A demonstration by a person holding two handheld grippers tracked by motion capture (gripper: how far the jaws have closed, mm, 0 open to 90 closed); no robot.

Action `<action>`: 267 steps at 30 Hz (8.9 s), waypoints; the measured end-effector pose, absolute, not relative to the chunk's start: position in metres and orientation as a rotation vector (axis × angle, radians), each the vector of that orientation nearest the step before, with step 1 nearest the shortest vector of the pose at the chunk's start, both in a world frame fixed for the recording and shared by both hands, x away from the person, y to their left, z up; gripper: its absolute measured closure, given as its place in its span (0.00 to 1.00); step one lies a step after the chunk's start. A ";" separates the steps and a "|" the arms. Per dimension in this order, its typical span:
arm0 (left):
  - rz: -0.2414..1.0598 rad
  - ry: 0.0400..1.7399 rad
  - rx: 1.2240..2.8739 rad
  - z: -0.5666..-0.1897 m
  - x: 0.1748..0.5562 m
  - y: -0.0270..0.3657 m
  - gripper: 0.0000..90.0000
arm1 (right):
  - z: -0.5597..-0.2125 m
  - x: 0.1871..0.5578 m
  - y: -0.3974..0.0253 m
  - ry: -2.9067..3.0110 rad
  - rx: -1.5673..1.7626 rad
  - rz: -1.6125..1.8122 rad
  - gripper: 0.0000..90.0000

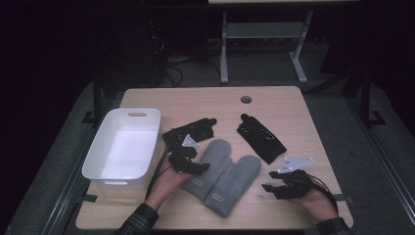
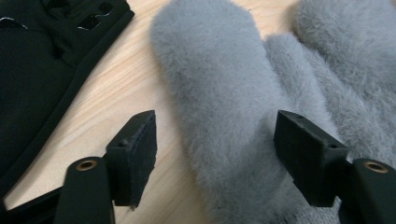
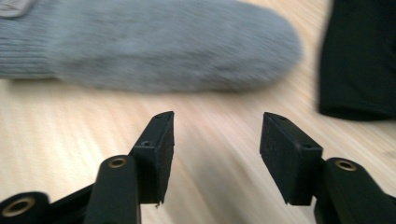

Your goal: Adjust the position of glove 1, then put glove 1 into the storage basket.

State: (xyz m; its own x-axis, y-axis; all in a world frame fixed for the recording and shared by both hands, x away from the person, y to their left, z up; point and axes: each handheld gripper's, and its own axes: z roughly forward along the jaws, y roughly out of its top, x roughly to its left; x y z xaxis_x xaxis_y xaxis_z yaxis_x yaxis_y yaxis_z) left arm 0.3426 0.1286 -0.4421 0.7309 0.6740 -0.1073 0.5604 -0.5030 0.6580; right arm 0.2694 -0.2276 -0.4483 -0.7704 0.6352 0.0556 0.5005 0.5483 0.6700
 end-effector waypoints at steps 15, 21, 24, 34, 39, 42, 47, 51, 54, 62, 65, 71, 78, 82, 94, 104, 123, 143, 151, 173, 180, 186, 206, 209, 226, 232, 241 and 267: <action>0.071 0.915 2.267 -0.450 0.347 0.128 0.91 | -0.462 0.282 -0.249 2.520 1.074 0.975 0.44; 0.081 0.924 2.239 -0.434 0.342 0.133 0.93 | -0.462 0.282 -0.251 2.506 1.096 0.980 0.44; 0.079 0.912 2.243 -0.425 0.339 0.136 0.93 | -0.462 0.283 -0.252 2.506 1.095 0.968 0.44; 0.119 0.855 2.280 -0.401 0.321 0.129 0.93 | -0.461 0.283 -0.253 2.493 1.102 0.977 0.44; 0.125 0.831 2.305 -0.402 0.320 0.120 0.93 | -0.453 0.278 -0.250 2.479 1.074 1.067 0.62; 0.128 0.825 2.313 -0.402 0.319 0.116 0.93 | -0.443 0.272 -0.240 2.492 1.017 1.168 0.84; 0.143 0.828 2.321 -0.401 0.318 0.114 0.93 | -0.438 0.262 -0.205 2.616 0.873 1.261 1.00; 0.140 0.823 2.324 -0.400 0.317 0.113 0.93 | -0.442 0.259 -0.184 2.682 0.796 1.248 1.00; 0.132 0.818 2.327 -0.400 0.317 0.112 0.93 | -0.448 0.261 -0.164 2.738 0.740 1.209 1.00; 0.114 0.812 2.323 -0.400 0.314 0.107 0.92 | -0.456 0.267 -0.154 2.754 0.743 1.150 1.00; 0.104 0.795 2.323 -0.398 0.313 0.103 0.92 | -0.458 0.269 -0.154 2.749 0.746 1.141 1.00; 0.080 0.739 2.328 -0.394 0.309 0.090 0.91 | -0.459 0.273 -0.147 2.750 0.740 1.123 1.00; 0.034 0.661 2.313 -0.392 0.302 0.071 0.87 | -0.460 0.275 -0.148 2.741 0.753 1.111 1.00; -0.023 0.627 2.288 -0.394 0.299 0.062 0.82 | -0.460 0.276 -0.152 2.730 0.757 1.107 1.00; 0.020 0.575 2.218 -0.378 0.293 0.068 0.81 | -0.457 0.275 -0.173 2.687 0.819 1.098 1.00; 0.061 0.709 2.229 -0.401 0.301 0.116 0.79 | -0.443 0.263 -0.199 2.622 0.871 1.165 0.87; 0.073 0.776 2.291 -0.423 0.278 0.154 0.99 | -0.432 0.243 -0.168 2.730 0.705 1.249 1.00; -0.066 0.731 2.211 -0.424 0.276 0.143 0.99 | -0.424 0.236 -0.120 2.764 0.520 1.279 1.00; 0.033 0.799 2.296 -0.435 0.286 0.150 0.99 | -0.426 0.236 -0.124 2.773 0.542 1.269 1.00; -0.079 0.727 2.246 -0.429 0.275 0.133 0.99 | -0.428 0.234 -0.118 2.784 0.514 1.227 1.00; -0.075 0.717 2.287 -0.436 0.276 0.127 0.98 | -0.432 0.235 -0.133 2.806 0.560 1.113 0.99; -0.044 0.755 2.258 -0.431 0.281 0.136 0.81 | -0.437 0.236 -0.152 2.798 0.641 1.062 0.87; -0.030 0.696 2.162 -0.410 0.319 0.109 0.24 | -0.459 0.273 -0.235 2.541 1.040 0.998 0.29; -0.035 0.677 2.164 -0.409 0.322 0.098 0.19 | -0.462 0.277 -0.240 2.525 1.055 0.983 0.24; -0.016 0.643 2.261 -0.426 0.332 0.045 0.14 | -0.472 0.287 -0.250 2.493 1.124 0.934 0.19; -0.013 0.654 2.310 -0.445 0.333 0.040 0.13 | -0.472 0.286 -0.251 2.489 1.123 0.934 0.19; -0.097 0.710 2.297 -0.462 0.339 0.043 0.14 | -0.472 0.286 -0.251 2.490 1.118 0.933 0.19; -0.208 0.595 2.303 -0.451 0.335 0.044 0.74 | -0.482 0.283 -0.253 2.428 1.089 1.041 0.08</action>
State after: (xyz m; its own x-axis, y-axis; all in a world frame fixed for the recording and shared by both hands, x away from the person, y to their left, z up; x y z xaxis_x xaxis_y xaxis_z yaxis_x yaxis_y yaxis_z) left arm 0.3353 0.0443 -0.4508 0.8794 0.3562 -0.3159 0.4755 -0.6218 0.6224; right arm 0.2833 -0.2525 -0.4825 -0.6749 0.7372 0.0337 0.5327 0.4550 0.7136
